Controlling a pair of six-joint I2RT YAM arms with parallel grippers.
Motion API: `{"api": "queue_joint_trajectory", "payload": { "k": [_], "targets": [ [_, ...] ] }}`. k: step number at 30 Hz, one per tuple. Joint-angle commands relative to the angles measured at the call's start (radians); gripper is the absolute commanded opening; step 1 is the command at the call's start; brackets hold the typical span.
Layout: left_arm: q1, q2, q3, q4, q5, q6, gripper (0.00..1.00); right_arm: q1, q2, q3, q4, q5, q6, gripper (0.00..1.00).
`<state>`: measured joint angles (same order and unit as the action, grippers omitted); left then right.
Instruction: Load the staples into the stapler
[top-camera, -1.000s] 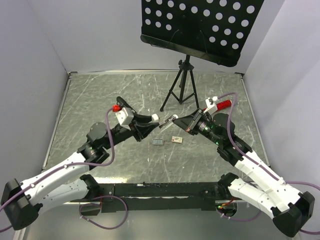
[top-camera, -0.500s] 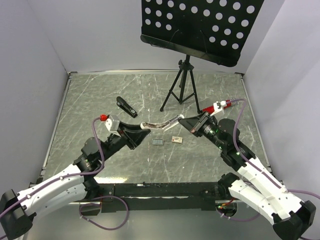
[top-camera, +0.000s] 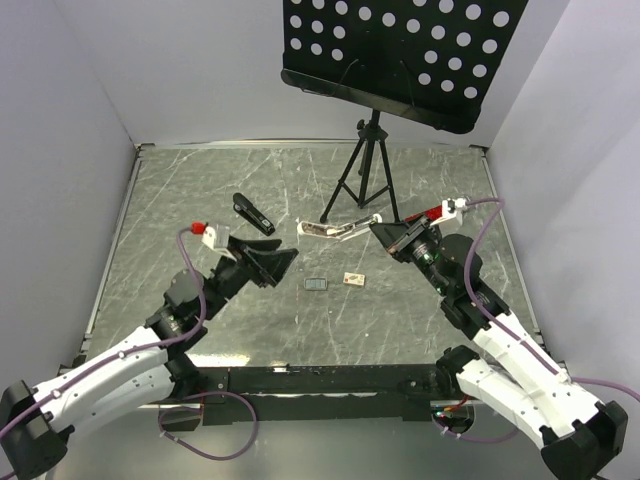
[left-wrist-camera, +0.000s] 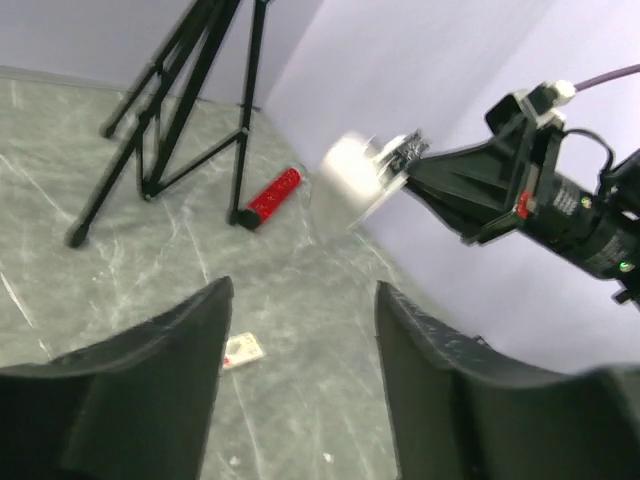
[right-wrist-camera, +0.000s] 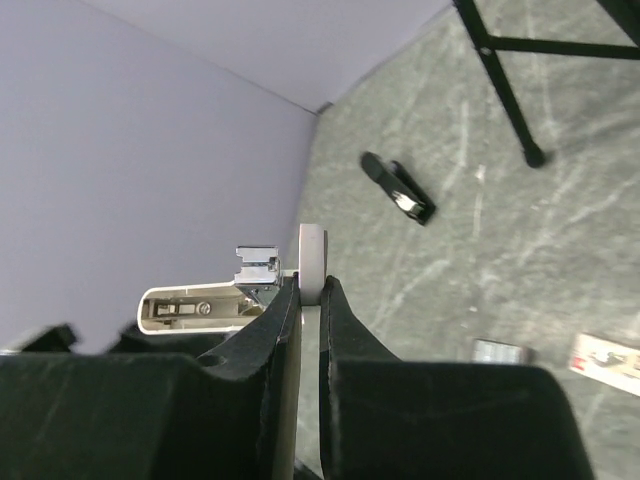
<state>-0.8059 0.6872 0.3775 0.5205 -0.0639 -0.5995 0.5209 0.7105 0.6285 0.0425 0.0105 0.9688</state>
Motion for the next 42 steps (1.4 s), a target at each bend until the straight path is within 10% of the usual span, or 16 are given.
{"api": "queue_joint_trajectory", "payload": {
  "k": [1,10,20,42],
  "targets": [
    [0.001,0.015,0.197,-0.203,-0.060,0.078,0.73,0.001,0.004,0.014,0.031,-0.003,-0.071,0.00],
    [-0.001,0.348,0.713,-0.833,-0.087,0.074,0.84,0.002,0.044,-0.001,0.028,-0.035,-0.087,0.00],
    [-0.047,0.659,1.102,-1.143,0.104,0.309,0.80,0.004,0.098,-0.004,0.036,-0.095,-0.088,0.00],
    [-0.111,0.903,1.273,-1.370,0.150,0.636,0.41,0.017,0.115,-0.026,0.050,-0.149,-0.068,0.00]
  ]
}}
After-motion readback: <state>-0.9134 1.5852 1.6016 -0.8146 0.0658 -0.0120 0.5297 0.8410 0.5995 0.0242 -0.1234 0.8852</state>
